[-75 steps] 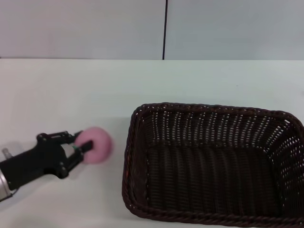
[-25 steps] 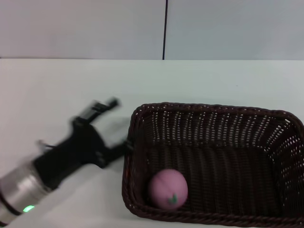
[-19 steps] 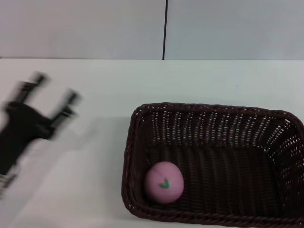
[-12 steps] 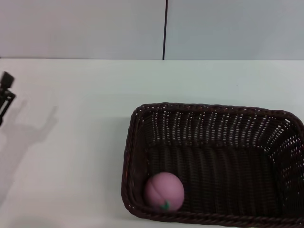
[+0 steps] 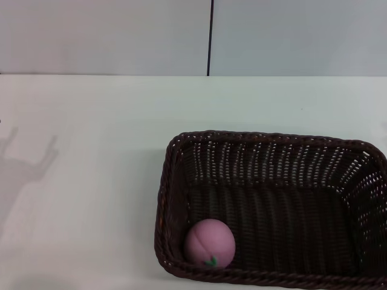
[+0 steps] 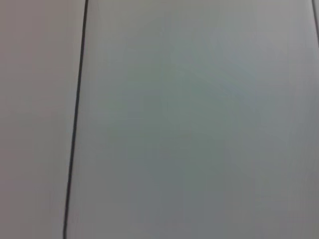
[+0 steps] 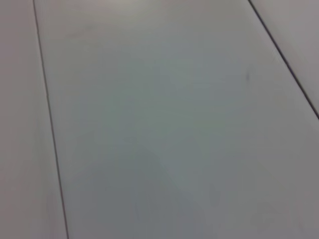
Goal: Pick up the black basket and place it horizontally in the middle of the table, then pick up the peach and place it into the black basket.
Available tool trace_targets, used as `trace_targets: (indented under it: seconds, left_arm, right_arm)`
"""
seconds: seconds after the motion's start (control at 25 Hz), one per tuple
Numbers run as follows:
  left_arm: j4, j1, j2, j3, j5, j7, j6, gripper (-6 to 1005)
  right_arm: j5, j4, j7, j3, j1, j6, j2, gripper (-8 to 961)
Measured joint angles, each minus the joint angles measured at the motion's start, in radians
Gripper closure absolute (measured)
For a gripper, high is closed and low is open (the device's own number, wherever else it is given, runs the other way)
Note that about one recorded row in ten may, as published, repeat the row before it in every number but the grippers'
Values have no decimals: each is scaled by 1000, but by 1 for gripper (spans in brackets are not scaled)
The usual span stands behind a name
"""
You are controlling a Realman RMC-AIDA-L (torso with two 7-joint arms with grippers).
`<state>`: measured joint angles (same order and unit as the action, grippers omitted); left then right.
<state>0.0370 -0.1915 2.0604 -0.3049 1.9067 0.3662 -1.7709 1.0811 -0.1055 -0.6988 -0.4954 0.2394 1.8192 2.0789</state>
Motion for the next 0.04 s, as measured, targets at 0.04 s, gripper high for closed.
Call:
trace_targets:
  seconds: [0.04]
  left_arm:
    - [0, 0, 0, 0, 0, 0, 0, 159]
  right_arm:
    - [0, 0, 0, 0, 0, 0, 0, 303]
